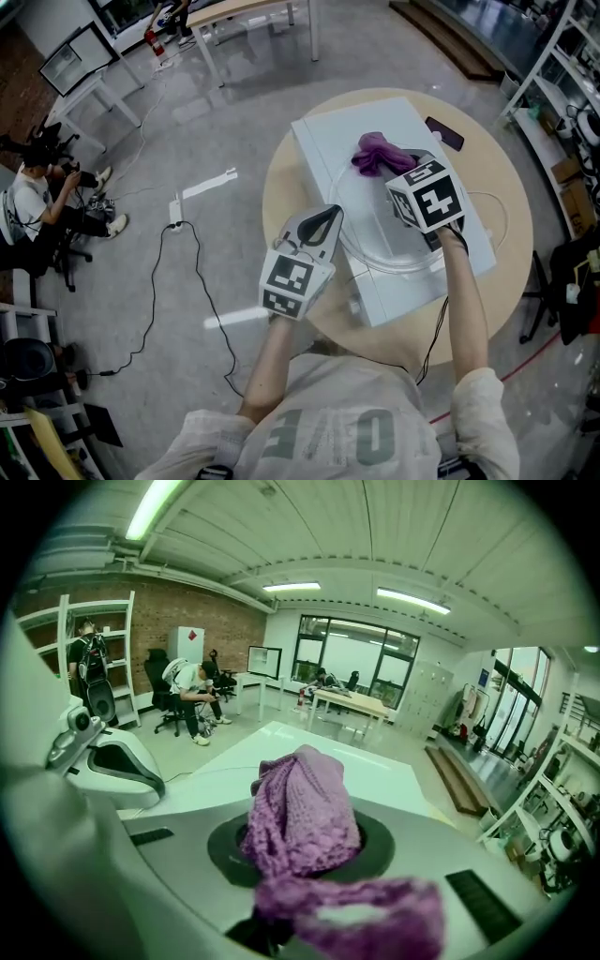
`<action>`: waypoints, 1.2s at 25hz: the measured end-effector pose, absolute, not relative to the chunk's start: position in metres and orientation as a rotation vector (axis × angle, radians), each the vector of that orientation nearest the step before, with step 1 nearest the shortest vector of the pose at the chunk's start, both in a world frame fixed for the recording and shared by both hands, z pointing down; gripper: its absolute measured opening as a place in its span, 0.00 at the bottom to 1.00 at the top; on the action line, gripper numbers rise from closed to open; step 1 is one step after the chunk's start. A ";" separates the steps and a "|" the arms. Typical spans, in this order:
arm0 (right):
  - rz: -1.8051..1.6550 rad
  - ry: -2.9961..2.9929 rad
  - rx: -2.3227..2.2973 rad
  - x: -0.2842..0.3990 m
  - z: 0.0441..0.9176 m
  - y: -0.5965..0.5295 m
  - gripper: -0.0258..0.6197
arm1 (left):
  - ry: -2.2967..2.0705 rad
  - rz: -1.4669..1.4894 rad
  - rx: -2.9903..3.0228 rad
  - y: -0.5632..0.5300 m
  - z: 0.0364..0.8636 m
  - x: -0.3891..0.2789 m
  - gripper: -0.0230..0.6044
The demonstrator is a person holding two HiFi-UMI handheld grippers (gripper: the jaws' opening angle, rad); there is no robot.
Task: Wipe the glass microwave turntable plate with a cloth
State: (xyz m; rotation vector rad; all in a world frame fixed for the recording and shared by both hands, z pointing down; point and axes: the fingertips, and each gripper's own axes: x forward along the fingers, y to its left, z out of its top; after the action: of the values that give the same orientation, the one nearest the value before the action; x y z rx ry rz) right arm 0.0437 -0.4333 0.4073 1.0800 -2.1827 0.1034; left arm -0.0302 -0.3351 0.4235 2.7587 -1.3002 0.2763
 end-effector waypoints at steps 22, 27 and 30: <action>0.177 -2.028 1.382 0.168 0.400 -0.351 0.11 | -1.359 0.302 2.740 -0.335 0.424 -0.032 0.04; 0.171 -2.031 1.397 0.170 0.399 -0.309 0.11 | -1.373 0.291 2.727 -0.335 0.423 -0.031 0.04; 0.181 -2.040 1.403 0.168 0.402 -0.288 0.11 | -1.379 0.292 2.724 -0.335 0.424 -0.030 0.04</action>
State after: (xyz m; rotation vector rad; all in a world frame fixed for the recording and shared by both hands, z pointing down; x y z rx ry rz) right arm 0.1675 -0.2876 0.4017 1.4033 -2.0396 0.1811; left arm -0.0298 -0.3354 0.4240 2.7240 -1.3786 0.2924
